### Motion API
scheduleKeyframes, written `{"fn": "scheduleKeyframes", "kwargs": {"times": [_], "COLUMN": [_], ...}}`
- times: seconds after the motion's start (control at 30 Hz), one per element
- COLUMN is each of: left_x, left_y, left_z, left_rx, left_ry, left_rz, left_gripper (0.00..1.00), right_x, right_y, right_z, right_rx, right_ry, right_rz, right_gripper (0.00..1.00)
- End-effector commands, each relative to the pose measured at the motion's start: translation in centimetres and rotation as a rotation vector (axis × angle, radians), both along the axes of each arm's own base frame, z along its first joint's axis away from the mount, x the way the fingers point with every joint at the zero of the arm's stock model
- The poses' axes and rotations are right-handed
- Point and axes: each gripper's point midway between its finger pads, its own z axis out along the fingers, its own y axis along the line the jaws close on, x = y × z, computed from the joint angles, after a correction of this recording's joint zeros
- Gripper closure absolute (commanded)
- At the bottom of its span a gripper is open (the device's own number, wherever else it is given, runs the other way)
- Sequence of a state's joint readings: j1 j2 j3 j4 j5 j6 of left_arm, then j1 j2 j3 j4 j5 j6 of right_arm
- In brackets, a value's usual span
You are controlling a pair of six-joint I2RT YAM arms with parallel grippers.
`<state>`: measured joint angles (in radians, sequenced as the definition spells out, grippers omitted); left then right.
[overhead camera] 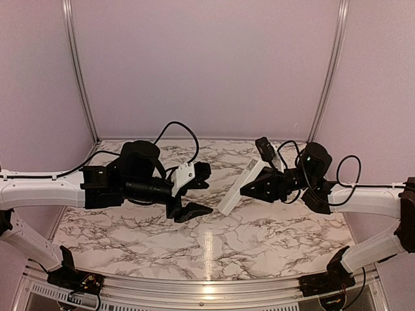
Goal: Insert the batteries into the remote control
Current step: Pass from the left arm to the right, then place the remote control at the center of the board.
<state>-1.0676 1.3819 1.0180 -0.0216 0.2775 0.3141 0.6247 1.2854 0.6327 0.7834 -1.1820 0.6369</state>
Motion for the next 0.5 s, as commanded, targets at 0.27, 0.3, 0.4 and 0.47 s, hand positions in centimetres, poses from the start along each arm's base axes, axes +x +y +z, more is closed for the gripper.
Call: {"fn": "scheduleKeyframes", "kwargs": {"times": [0.27,0.3,0.4,0.47], "left_x": [-0.5,-0.5,-0.8,-1.1], "left_y": [-0.8,-0.9,-1.2,-1.5], "left_z": [-3.3,-3.4,-3.2,-3.1], "left_rx": [0.164,0.168,0.160,0.155], "left_ry": [-0.013,-0.007,0.023,0.046], "left_rz": [-0.028,-0.028,-0.043,-0.056], "left_gripper": [0.31,0.31,0.32,0.33], "right_x": [-1.4,-1.5,-1.5,-1.4], "right_y": [1.8,1.9,2.4,2.6], "right_z": [0.8,0.8,0.2,0.0], "right_rx": [-0.038,-0.043,-0.075,-0.086], "right_ry": [-0.053,-0.060,-0.080,-0.087], "right_rz": [0.071,0.073,0.058,0.049], "right_gripper": [1.00,1.00,1.00,1.00]}}
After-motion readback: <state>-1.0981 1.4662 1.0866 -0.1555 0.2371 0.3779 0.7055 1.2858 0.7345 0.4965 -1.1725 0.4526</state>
